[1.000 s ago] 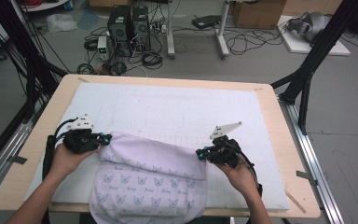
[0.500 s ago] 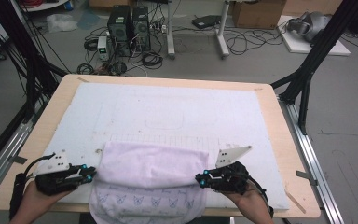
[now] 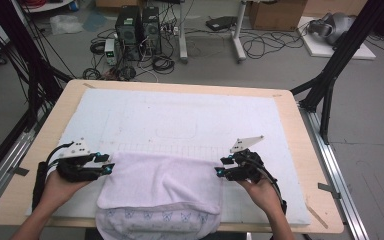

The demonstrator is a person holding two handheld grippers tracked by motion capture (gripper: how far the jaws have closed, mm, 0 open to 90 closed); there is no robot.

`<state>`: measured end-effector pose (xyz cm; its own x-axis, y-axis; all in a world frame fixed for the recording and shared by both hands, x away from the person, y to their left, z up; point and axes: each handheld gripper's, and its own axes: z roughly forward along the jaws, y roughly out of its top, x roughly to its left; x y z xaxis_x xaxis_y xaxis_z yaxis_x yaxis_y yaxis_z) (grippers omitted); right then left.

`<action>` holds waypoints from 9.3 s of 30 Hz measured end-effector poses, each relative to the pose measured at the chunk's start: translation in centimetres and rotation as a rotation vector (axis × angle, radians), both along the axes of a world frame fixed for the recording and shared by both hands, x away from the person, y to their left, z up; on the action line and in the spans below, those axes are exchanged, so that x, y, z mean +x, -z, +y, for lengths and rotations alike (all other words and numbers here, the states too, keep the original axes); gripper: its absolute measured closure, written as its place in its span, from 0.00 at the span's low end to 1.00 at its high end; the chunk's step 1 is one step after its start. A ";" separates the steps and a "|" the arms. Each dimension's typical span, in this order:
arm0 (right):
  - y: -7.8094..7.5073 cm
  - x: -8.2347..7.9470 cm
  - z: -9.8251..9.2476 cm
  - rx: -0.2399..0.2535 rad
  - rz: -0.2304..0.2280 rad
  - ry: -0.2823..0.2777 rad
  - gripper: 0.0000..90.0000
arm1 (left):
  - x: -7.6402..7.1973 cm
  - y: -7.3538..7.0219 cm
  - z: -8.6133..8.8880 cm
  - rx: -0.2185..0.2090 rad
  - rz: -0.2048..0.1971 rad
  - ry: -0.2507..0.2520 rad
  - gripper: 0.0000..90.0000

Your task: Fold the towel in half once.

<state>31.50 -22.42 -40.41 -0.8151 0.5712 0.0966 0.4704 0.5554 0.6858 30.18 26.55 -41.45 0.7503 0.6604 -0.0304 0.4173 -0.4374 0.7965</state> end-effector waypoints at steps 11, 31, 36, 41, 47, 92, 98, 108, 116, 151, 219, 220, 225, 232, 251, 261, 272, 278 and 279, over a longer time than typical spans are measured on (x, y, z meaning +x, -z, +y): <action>2.7 1.9 0.0 -0.066 0.038 0.037 0.52 | 4.1 2.2 -1.8 0.051 0.077 -0.035 0.53; 2.9 2.1 0.4 -0.072 0.039 0.015 0.61 | 4.9 2.5 -0.9 0.070 0.111 -0.058 0.55; 2.9 2.0 0.5 -0.067 0.044 0.009 0.71 | 4.6 2.4 -1.2 0.066 0.116 -0.014 0.74; 2.7 2.4 0.7 -0.063 0.067 -0.010 0.93 | 4.3 2.2 -1.7 0.092 0.099 0.014 0.91; 1.9 3.1 1.0 -0.113 0.061 0.003 0.96 | 4.7 1.8 -1.9 0.118 0.078 0.006 0.93; -1.8 6.7 0.4 -0.002 -0.020 0.057 0.59 | 6.7 -1.7 -1.4 0.034 -0.039 -0.055 0.64; -0.5 4.8 0.5 -0.034 -0.019 0.030 0.59 | 4.8 0.1 -1.2 0.016 -0.024 -0.011 0.64; 0.9 4.1 1.0 -0.073 0.005 0.001 0.57 | 4.0 1.7 -2.2 0.022 0.003 0.062 0.64; 1.5 4.4 1.1 -0.087 0.022 0.011 0.58 | 5.4 1.6 -2.5 0.009 0.011 0.041 0.66; -0.8 3.3 -0.5 0.015 -0.003 -0.002 0.95 | 3.6 -1.8 -2.0 0.010 -0.066 0.022 0.96; 2.7 10.6 -0.2 -0.048 0.076 0.073 0.94 | 12.0 2.0 -4.9 0.148 0.043 -0.093 0.95; 2.6 10.7 -0.2 -0.045 0.074 0.074 0.94 | 12.1 2.0 -4.8 0.145 0.041 -0.103 0.95; -0.7 11.4 -0.5 -0.048 -0.002 0.114 0.95 | 12.6 -0.8 -4.8 0.134 -0.038 -0.147 0.96; -9.5 13.5 -0.4 -0.059 -0.152 0.154 0.95 | 14.6 -9.5 -4.7 0.069 -0.198 -0.213 0.96; -6.5 11.7 -1.6 -0.003 -0.074 0.191 0.57 | 12.0 -5.3 -2.1 0.038 -0.096 -0.179 0.62; -3.2 6.2 -0.7 0.008 -0.053 0.089 0.55 | 6.4 -1.5 -1.7 0.009 -0.071 -0.086 0.58; -1.1 2.3 -0.8 -0.005 -0.050 0.046 0.56 | 2.6 0.9 -1.2 0.008 -0.049 -0.012 0.60; 0.7 2.3 0.0 -0.017 -0.026 0.025 0.59 | 2.7 1.5 -1.7 0.029 -0.032 0.022 0.65; 0.9 2.3 0.1 -0.019 -0.018 0.024 0.59 | 2.8 1.7 -1.9 0.033 -0.028 0.025 0.66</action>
<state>33.81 -22.29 -41.34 -0.8030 0.5918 0.0705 0.4709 0.5575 0.6837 32.98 24.65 -43.11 0.7670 0.6416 0.0125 0.3834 -0.4739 0.7927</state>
